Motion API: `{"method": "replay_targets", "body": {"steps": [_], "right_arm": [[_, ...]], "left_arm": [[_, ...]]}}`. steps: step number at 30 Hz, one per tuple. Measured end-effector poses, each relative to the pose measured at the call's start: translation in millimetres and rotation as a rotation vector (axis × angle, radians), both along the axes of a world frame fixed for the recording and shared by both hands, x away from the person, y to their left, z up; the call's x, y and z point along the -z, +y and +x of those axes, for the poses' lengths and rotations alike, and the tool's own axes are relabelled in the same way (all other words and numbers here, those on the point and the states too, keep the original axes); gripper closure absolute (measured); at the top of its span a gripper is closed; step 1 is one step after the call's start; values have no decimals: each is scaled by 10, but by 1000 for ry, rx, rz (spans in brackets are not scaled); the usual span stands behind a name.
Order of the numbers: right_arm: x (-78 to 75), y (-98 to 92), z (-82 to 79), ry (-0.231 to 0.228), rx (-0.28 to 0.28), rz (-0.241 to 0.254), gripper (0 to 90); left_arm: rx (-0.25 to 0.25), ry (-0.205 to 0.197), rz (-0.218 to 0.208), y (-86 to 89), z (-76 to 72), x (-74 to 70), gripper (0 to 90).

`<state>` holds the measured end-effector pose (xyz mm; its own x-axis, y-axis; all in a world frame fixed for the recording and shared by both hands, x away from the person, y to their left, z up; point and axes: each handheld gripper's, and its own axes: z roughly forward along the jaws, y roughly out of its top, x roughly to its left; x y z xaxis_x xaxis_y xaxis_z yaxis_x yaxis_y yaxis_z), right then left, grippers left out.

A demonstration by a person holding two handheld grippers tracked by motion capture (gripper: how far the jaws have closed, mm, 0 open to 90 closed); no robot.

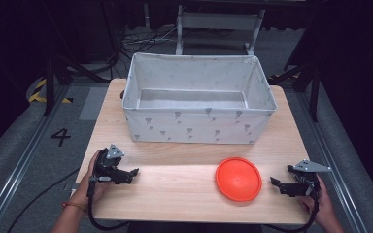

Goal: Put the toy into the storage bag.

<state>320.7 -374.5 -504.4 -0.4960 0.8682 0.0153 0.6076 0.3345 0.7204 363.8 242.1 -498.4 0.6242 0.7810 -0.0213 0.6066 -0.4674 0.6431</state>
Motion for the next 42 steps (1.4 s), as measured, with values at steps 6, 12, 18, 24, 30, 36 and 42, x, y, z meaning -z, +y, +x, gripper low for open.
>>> {"method": "replay_targets", "body": {"steps": [6,12,18,24,30,36,42], "right_arm": [[0,0,0,0,0,0,121],[-2,16,34,9,-11,-3,101],[-80,20,121,95,-69,-59,83],[-149,-19,173,147,-120,-64,169],[-312,98,206,127,-199,-1,221],[-487,562,307,133,-318,-32,213],[-389,873,436,168,-373,-48,216]], "left_arm": [[-1,-11,6,14,-23,0,4],[28,-7,3,39,-15,0,3],[35,-4,1,43,-8,0,1],[37,-2,-1,42,-8,1,1],[39,-2,-2,44,-6,1,1],[41,-4,0,46,-5,0,1],[40,-4,-1,45,-5,1,1]]}}
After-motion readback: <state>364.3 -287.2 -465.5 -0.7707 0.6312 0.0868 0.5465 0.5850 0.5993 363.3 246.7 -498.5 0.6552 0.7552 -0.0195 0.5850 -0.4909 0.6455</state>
